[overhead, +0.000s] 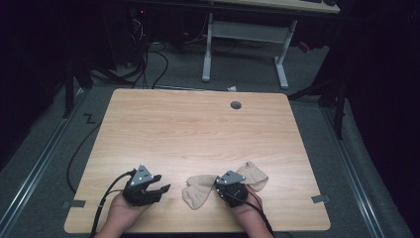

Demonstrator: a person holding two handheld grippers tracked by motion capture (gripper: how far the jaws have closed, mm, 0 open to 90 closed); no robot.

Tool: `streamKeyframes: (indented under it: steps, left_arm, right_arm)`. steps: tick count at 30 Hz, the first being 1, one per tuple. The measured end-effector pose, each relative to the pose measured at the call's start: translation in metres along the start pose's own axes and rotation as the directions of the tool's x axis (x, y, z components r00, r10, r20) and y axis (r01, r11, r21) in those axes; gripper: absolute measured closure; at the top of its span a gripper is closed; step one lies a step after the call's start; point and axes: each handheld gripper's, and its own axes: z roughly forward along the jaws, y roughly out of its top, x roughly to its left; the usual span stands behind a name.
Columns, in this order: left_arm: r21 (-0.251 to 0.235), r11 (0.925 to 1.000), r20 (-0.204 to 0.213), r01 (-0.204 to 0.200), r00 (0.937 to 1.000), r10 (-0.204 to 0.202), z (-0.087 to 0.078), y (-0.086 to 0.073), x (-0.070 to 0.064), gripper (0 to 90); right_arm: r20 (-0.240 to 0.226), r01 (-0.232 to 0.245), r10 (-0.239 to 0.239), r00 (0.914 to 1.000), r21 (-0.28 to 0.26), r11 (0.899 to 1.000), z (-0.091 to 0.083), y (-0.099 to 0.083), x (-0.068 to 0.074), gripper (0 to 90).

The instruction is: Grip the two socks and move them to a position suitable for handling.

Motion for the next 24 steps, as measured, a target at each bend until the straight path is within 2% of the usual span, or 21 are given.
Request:
streamKeyframes:
  steps: [3,7,9,11,13,16,18,20,24]
  left_arm:
    - [0.017,0.9991,0.032,-0.040,0.9987,0.040,0.007,0.001,-0.017,49.2]
    - [0.021,0.9973,0.092,-0.070,0.9935,0.068,0.018,0.003,-0.039,47.2]
    - [0.041,0.9954,0.108,-0.087,0.9908,0.082,0.026,0.003,-0.048,46.5]
    - [0.070,0.9891,0.093,-0.130,0.9881,0.123,0.035,0.003,-0.058,45.4]
    - [0.075,0.9872,0.086,-0.140,0.9873,0.134,0.038,0.003,-0.060,48.5]
    - [0.088,0.9878,0.082,-0.129,0.9892,0.122,0.044,0.004,-0.060,53.0]
    - [0.082,0.9889,0.074,-0.124,0.9903,0.118,0.046,0.004,-0.060,61.0]
    - [0.081,0.9922,0.080,-0.094,0.9929,0.088,0.047,0.005,-0.057,66.3]
    - [0.075,0.9930,0.076,-0.092,0.9933,0.086,0.047,0.004,-0.057,76.5]
  right_arm:
    - [-0.006,-0.021,0.021,0.9998,-0.056,0.998,-0.013,0.002,-0.004,89.5]
    - [0.050,-0.047,0.054,0.9973,-0.124,0.991,-0.027,0.005,-0.013,89.5]
    - [0.056,-0.045,0.052,0.9971,-0.115,0.992,-0.024,0.006,-0.015,88.8]
    - [0.052,-0.037,0.042,0.9977,-0.093,0.995,-0.019,0.006,-0.014,87.5]
    - [0.050,-0.021,0.024,0.9985,-0.062,0.998,-0.012,0.005,-0.014,86.7]
    - [0.051,-0.027,0.029,0.9983,-0.041,0.999,-0.008,0.004,-0.016,86.7]
    - [0.048,-0.029,0.030,0.9984,-0.026,0.999,-0.004,0.004,-0.017,86.7]
    - [0.045,-0.027,0.027,0.9986,-0.002,1.000,-0.001,0.002,-0.018,86.8]
    - [0.034,-0.023,0.023,0.9992,0.010,1.000,0.002,-0.001,-0.018,87.2]
